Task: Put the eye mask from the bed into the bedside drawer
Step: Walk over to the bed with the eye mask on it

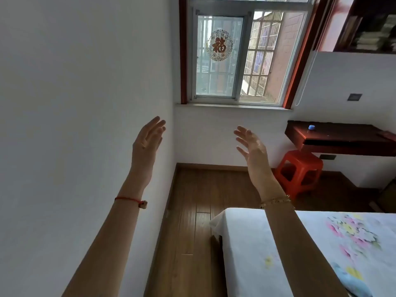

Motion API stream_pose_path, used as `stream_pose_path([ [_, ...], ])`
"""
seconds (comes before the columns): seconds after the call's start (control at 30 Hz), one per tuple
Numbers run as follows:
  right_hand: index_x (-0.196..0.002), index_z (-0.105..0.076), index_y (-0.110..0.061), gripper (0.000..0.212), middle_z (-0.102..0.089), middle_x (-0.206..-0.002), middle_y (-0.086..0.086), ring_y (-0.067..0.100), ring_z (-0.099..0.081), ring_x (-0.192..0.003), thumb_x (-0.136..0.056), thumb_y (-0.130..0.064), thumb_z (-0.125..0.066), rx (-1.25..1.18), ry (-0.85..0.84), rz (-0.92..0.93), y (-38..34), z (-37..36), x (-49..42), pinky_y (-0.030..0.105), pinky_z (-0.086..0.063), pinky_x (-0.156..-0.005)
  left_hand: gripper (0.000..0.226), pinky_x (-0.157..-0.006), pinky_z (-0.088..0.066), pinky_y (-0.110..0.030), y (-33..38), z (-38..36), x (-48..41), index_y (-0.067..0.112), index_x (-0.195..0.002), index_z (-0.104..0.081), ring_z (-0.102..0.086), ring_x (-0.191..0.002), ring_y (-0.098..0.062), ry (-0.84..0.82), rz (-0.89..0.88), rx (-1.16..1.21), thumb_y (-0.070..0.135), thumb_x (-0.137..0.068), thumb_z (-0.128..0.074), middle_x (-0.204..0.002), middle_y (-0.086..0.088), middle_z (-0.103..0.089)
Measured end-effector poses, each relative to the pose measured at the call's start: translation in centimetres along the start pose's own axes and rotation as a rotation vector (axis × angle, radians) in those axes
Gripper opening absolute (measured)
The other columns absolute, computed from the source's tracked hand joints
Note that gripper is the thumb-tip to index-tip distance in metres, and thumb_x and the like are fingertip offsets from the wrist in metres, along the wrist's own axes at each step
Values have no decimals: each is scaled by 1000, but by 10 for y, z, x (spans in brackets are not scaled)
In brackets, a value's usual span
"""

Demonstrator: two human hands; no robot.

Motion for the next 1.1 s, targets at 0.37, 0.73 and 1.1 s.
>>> stream_pose_path([
  [0.37, -134, -47, -8, 73, -52, -135, 3, 28, -46, -136, -87, -63, -42, 38, -70, -43, 69, -7, -67, 43, -37, -114, 44, -119, -40, -43, -86, -3, -60, 9, -148, -47, -56, -136, -20, 12, 86, 33, 17, -104, -49, -146, -9, -58],
  [0.73, -130, -55, -17, 39, -60, -133, 2, 22, -54, -130, -104, -34, -32, 3, -13, -96, 142, -45, -232, 44, -40, -113, 43, -119, -39, -46, -180, -8, -217, 12, -147, -49, -57, -136, -19, -22, 141, 11, 17, -104, -49, -144, -6, -60],
  [1.1, -133, -56, -17, 41, -63, -133, 0, 16, -56, -127, -105, -34, -32, 27, 54, -165, 218, -50, -372, 39, -42, -112, 44, -119, -39, -43, -280, -43, -354, 12, -146, -50, -57, -135, -18, -56, 232, 47, 21, -103, -51, -144, -7, -60],
])
Point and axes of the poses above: each hand's wrist, its own x-axis away from the middle knuckle, its own z-axis out of the back of the hand, y = z × x, the point moved 2 cm from there along -x, towards the middle knuckle
